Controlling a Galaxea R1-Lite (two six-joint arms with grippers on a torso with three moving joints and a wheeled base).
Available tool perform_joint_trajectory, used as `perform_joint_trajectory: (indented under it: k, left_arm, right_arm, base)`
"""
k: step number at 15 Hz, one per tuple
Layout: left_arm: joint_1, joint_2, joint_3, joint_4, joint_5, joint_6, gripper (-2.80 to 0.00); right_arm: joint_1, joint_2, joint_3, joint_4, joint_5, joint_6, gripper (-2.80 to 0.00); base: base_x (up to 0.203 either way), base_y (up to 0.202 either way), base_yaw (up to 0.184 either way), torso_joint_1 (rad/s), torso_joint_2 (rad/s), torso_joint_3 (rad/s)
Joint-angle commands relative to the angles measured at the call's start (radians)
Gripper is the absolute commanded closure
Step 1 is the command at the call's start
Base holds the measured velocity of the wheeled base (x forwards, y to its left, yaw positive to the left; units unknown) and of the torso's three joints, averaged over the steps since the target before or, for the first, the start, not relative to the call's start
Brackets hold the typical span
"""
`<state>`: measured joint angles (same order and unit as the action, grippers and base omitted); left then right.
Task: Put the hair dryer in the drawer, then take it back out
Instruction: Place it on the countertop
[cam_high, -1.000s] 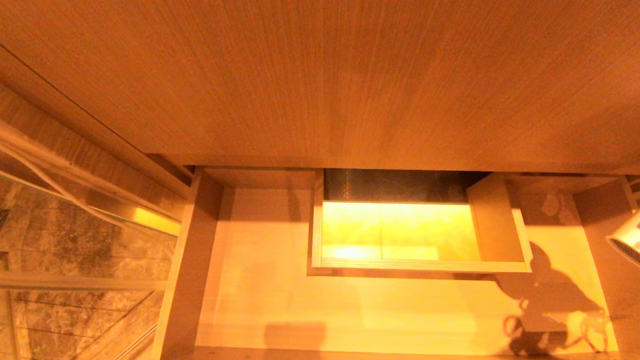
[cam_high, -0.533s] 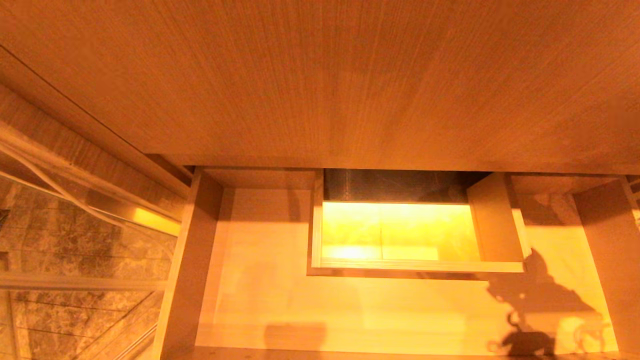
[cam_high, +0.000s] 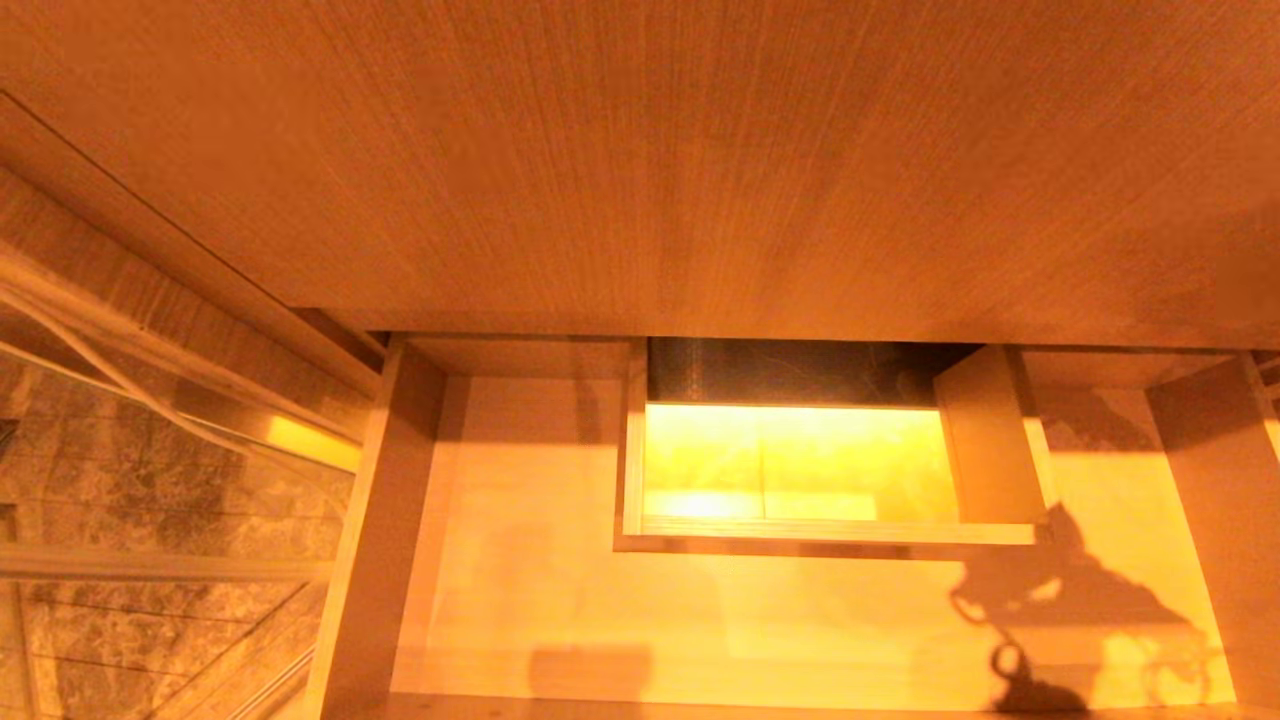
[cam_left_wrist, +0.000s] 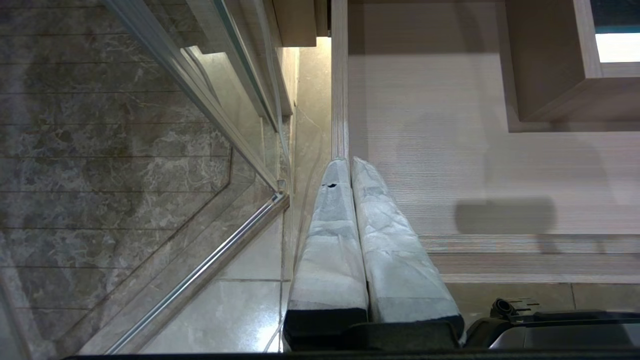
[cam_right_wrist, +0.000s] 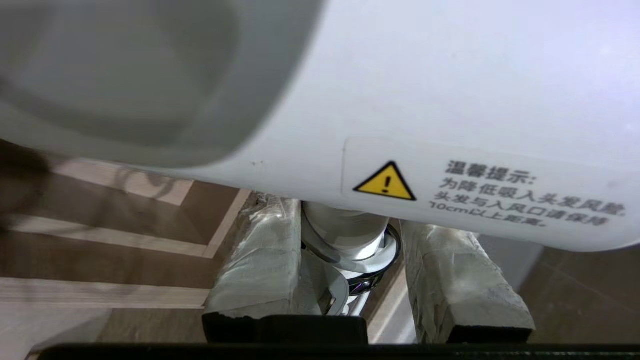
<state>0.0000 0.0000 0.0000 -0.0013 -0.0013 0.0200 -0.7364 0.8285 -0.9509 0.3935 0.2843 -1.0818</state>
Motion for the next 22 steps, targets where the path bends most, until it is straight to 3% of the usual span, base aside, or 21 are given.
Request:
perform_joint_trajectory:
  k: [1, 10, 18, 22]
  left_arm:
    - [0.000, 0.000, 0.002, 0.000, 0.000, 0.000, 0.00]
    - [0.000, 0.000, 0.002, 0.000, 0.000, 0.000, 0.00]
    - [0.000, 0.000, 0.002, 0.000, 0.000, 0.000, 0.00]
    - [0.000, 0.000, 0.002, 0.000, 0.000, 0.000, 0.00]
  right_arm:
    - [0.000, -0.039, -0.023, 0.007, 0.001, -0.001, 0.00]
    - [0.002, -0.073, -0.303, 0.013, 0.000, 0.058, 0.00]
    - [0.003, -0.075, -0.475, 0.044, -0.002, 0.214, 0.00]
    - [0.007, -0.081, -0.536, 0.030, -0.128, 0.253, 0.00]
  base:
    - [0.000, 0.000, 0.000, 0.000, 0.00, 0.000]
    - [0.000, 0.000, 0.000, 0.000, 0.00, 0.000]
    - [0.000, 0.000, 0.000, 0.000, 0.00, 0.000]
    - [0.000, 0.000, 0.000, 0.000, 0.00, 0.000]
